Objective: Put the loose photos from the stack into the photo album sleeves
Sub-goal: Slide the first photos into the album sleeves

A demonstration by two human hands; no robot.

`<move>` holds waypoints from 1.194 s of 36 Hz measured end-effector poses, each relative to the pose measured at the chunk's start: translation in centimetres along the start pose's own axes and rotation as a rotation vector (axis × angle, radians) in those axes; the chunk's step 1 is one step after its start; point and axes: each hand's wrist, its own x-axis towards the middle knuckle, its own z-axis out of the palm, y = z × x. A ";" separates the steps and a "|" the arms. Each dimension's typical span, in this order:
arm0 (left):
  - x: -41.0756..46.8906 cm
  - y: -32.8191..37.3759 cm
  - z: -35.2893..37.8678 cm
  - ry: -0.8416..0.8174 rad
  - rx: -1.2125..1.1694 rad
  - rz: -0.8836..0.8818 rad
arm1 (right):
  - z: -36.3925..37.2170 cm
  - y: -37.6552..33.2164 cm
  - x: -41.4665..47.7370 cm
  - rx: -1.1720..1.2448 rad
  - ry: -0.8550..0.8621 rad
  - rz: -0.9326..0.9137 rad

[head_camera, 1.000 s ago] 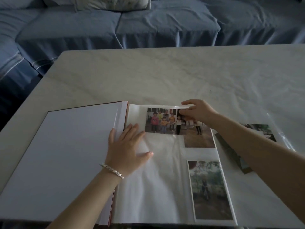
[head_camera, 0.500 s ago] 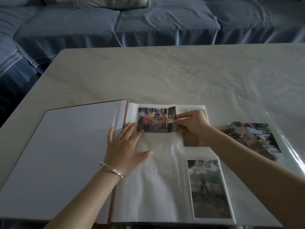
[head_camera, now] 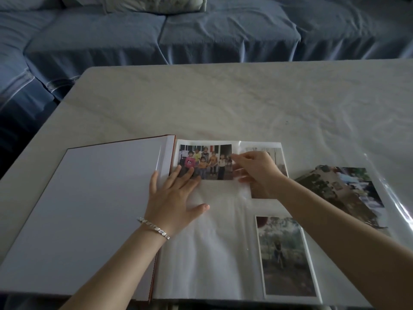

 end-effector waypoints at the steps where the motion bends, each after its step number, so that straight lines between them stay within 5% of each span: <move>1: 0.0 0.0 0.0 0.000 -0.003 0.000 | 0.3 0.2 -0.1 -0.050 0.048 -0.044; 12: -0.1 0.1 0.0 0.022 -0.035 0.002 | 2.4 1.3 -0.6 -0.227 0.322 -0.277; 28: 0.1 0.0 0.0 -0.037 0.039 -0.003 | 0.6 1.3 -0.8 -0.185 0.270 -0.242; 36: 0.2 0.0 0.2 -0.063 0.087 0.004 | -6.6 2.5 -6.3 -0.686 0.378 -0.347; 43: 0.1 0.2 0.0 -0.054 0.062 -0.023 | -13.5 4.9 -8.5 -1.096 0.431 0.049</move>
